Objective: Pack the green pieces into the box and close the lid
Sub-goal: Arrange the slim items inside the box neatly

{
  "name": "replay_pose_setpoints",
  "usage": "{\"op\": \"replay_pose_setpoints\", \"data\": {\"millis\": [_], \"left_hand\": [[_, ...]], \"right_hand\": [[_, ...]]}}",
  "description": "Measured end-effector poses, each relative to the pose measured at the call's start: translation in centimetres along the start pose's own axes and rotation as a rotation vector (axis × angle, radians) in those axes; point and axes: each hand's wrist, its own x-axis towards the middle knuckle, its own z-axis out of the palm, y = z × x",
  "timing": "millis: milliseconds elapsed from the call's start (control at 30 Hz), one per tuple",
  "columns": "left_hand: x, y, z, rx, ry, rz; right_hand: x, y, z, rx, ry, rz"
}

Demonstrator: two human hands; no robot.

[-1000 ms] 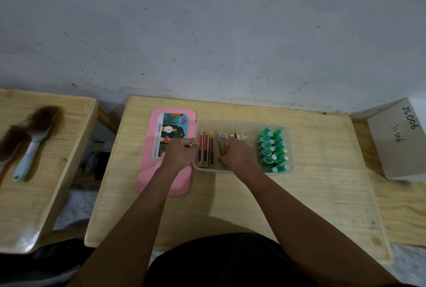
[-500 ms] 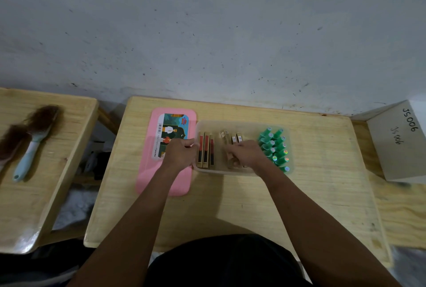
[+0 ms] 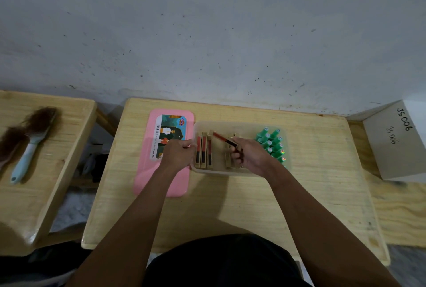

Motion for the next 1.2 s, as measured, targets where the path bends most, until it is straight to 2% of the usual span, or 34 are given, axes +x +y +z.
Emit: {"op": "replay_pose_setpoints", "data": {"millis": [233,667,767,900,1033,1200], "left_hand": [[0.1,0.0,0.0,0.009,-0.003,0.002],[0.1,-0.1,0.1,-0.011,0.005,-0.013],[0.2,0.0,0.1,-0.012,0.005,-0.011],[0.2,-0.1,0.1,-0.008,0.003,-0.009],[0.2,-0.1,0.1,-0.012,-0.001,-0.003],[0.2,-0.1,0.1,-0.033,0.006,-0.005]], "right_hand": [[-0.3,-0.1,-0.2,0.097,-0.040,0.004],[-0.7,-0.1,0.8,-0.029,-0.089,0.011],[-0.2,0.1,0.9,-0.146,-0.080,0.010],[0.7,0.4,1.5,-0.342,0.025,-0.031],[1.2,0.7,2.5,-0.653,0.042,-0.073],[2.4,1.0,3.6,-0.823,0.082,-0.088]]}}
